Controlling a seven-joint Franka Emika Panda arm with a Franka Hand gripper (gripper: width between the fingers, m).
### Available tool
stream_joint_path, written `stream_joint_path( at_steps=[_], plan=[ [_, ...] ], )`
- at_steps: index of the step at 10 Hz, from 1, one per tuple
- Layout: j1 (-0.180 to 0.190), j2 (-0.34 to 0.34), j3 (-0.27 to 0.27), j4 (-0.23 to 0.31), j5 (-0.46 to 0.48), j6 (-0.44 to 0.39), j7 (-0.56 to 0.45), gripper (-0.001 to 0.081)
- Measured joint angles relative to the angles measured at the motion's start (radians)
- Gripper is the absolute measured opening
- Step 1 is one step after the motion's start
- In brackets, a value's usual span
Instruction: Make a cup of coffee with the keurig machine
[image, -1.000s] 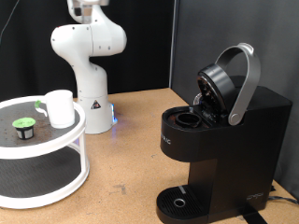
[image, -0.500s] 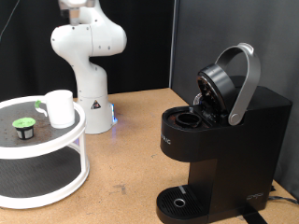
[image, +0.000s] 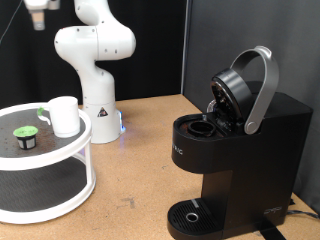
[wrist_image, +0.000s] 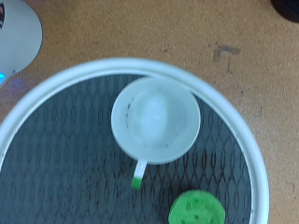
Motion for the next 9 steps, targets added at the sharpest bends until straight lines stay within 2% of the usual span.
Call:
stream_joint_path(
  at_steps=[2, 5, 9],
  plan=[
    [-0.005, 0.003, -0.049, 0.015, -0.024, 0.003, -0.029, 0.0807],
    [-0.001, 0.025, -0.092, 0.036, -0.024, 0.003, -0.080, 0.0807],
    [-0.001, 0.054, -0.101, 0.055, -0.024, -0.005, -0.102, 0.0807]
  ],
)
